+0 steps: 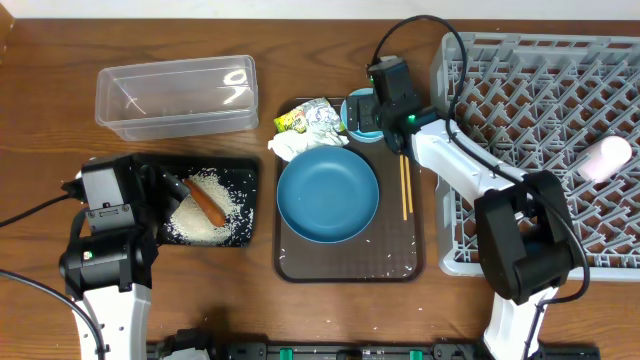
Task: Sort waste into correct bins and load items into the dishwasher rack
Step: 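Carry the light blue cup to the rack and release it, then move the right gripper to the blue plate rim and grasp it, then lift the blue plate and carry it to the rack's back right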
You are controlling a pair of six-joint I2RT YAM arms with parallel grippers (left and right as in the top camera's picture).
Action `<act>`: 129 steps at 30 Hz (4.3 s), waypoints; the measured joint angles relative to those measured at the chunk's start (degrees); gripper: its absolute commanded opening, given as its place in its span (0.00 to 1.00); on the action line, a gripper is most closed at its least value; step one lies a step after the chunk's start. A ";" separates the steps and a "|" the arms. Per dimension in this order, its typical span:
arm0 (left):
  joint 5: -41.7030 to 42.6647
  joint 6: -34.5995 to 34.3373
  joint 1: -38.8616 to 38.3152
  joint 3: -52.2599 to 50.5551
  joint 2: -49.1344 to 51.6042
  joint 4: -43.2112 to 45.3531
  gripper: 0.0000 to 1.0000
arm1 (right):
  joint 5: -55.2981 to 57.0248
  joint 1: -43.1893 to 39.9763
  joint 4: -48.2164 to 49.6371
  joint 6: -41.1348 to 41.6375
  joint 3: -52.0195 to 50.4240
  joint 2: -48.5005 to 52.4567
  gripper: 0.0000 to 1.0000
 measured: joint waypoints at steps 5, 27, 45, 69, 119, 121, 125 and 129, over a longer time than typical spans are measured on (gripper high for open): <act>0.00 0.00 0.00 0.00 0.00 0.02 0.99 | 0.39 0.02 0.92 0.13 0.00 2.38 0.83; 0.00 0.00 0.00 0.00 0.00 0.02 0.99 | 4.15 -1.44 -6.08 0.24 2.62 -10.78 0.65; 0.00 0.00 0.00 0.00 0.00 0.02 0.99 | 1.77 -40.11 -24.65 0.11 5.53 -23.19 0.66; 0.00 0.00 0.00 0.00 0.00 0.02 0.99 | -5.16 -40.13 -25.18 -0.13 5.03 -23.26 0.98; 0.00 0.00 0.00 0.00 0.00 0.00 0.99 | -11.82 6.49 -42.25 8.00 5.20 1.92 0.30; 0.00 0.00 0.00 0.00 0.00 0.00 0.99 | -11.98 6.58 -42.27 7.82 5.20 2.03 0.18; 0.00 0.00 0.00 0.00 0.00 0.00 0.99 | -12.33 6.21 -42.62 7.74 5.20 2.03 0.01; 0.00 0.00 0.00 0.00 0.00 0.00 0.99 | -13.60 4.96 -43.45 7.43 5.20 0.52 0.01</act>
